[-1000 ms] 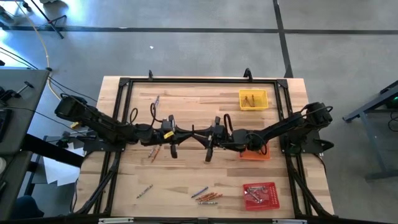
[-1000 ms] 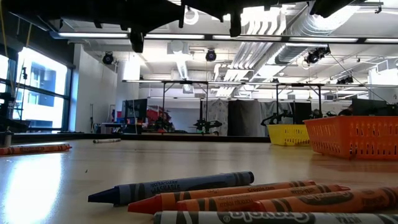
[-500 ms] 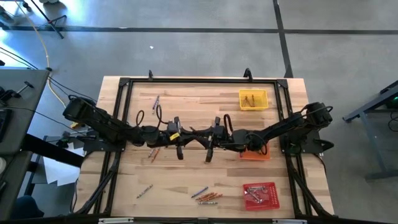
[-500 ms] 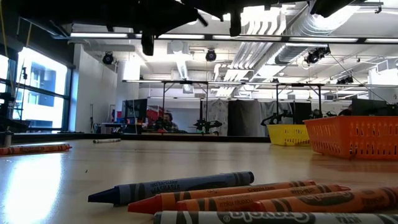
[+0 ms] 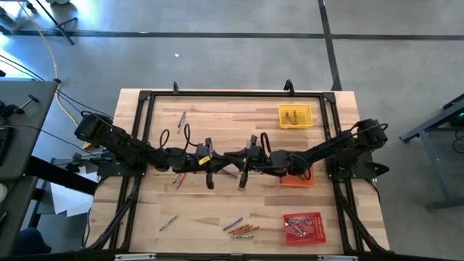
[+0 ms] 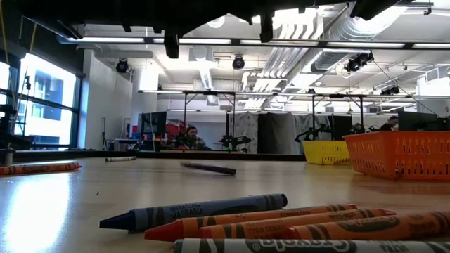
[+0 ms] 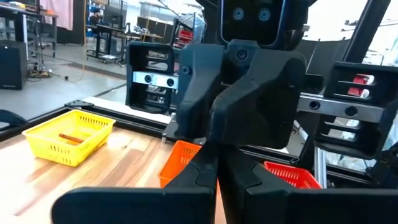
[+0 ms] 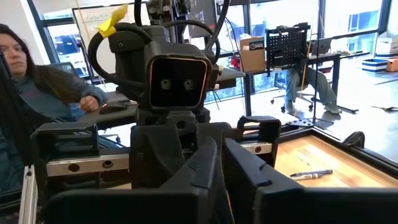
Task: Sort crayons
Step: Put the blue crayon into the orange bin
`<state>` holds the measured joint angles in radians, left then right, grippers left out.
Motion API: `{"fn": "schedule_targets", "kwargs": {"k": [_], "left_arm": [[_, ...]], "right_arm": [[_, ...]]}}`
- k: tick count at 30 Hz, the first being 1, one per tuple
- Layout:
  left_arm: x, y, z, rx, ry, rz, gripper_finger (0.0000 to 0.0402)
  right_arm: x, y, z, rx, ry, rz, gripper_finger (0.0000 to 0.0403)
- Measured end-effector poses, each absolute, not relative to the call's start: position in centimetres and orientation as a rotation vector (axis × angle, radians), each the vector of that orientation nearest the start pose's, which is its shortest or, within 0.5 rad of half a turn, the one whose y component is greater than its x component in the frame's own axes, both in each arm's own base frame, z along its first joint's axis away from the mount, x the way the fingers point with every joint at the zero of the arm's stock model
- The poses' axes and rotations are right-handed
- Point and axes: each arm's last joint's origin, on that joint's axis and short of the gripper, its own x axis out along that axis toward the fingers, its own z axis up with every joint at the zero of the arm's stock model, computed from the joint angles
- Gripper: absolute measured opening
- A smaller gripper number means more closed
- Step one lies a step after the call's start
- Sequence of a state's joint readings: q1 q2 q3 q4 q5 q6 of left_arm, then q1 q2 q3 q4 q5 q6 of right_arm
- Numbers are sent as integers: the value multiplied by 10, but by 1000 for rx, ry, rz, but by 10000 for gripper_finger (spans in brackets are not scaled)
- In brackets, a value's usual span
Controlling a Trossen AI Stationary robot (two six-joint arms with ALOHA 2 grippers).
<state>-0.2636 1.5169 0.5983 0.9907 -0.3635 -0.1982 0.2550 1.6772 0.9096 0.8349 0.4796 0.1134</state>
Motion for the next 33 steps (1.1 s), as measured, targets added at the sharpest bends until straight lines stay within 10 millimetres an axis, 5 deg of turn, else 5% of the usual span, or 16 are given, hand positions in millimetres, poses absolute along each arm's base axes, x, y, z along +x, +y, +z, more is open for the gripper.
{"fn": "schedule_targets", "kwargs": {"k": [18,33], "left_arm": [[289,-69,213,-218,-46,37,0],[278,-49,157,-177,546,151,11]], "right_arm": [[351,78,245,102,-65,-224,0],[313,67,249,193,324,-314,0]]}}
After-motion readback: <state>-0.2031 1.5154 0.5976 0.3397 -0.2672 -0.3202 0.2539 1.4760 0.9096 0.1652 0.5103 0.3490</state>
